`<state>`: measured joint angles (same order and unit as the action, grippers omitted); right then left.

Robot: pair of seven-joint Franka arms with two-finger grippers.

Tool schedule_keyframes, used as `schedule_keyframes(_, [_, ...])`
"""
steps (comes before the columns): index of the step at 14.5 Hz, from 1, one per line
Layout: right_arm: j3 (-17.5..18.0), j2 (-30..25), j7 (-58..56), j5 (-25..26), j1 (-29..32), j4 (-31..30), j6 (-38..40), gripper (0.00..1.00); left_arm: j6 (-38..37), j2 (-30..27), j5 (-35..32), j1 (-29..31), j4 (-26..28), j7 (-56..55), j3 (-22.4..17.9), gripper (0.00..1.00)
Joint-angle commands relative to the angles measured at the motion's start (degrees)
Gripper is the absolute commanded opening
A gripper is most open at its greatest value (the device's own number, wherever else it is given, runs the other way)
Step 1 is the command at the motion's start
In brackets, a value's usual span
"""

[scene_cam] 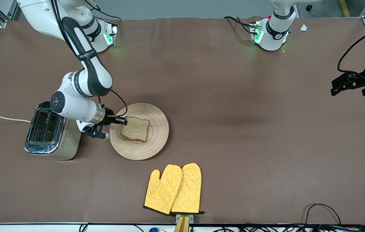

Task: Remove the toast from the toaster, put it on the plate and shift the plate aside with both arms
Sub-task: 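Lower the toast onto the plate and open the right gripper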

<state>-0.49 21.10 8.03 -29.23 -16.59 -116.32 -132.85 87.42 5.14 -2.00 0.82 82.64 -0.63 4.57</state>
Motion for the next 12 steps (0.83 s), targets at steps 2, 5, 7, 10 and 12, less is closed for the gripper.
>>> schedule_keyframes(2, [0.6,-3.0,-4.2,-1.7,2.2,-5.3,-0.3,0.00,-0.8,-0.3,-1.0,0.1,0.2,-0.2,0.2,1.00])
schedule_keyframes(5, [0.5,-3.0,-7.3,-1.6,4.2,-6.3,-0.2,0.02,-0.8,-0.4,-1.0,0.1,0.2,-0.2,0.2,1.00])
schedule_keyframes(7, [0.5,-2.8,-7.4,-1.6,4.7,-5.9,1.0,0.48,-0.8,-0.4,-1.0,0.1,0.2,-0.2,0.2,1.00])
schedule_keyframes(10, [0.3,-3.3,-7.3,-1.5,4.7,-5.5,2.3,0.98,-0.9,-0.4,-1.0,0.1,0.2,-0.1,0.2,1.00])
schedule_keyframes(12, [0.1,-4.7,-7.1,-1.1,4.8,-5.1,3.5,1.00,-0.9,-0.4,-1.0,0.1,0.2,0.1,0.2,1.00])
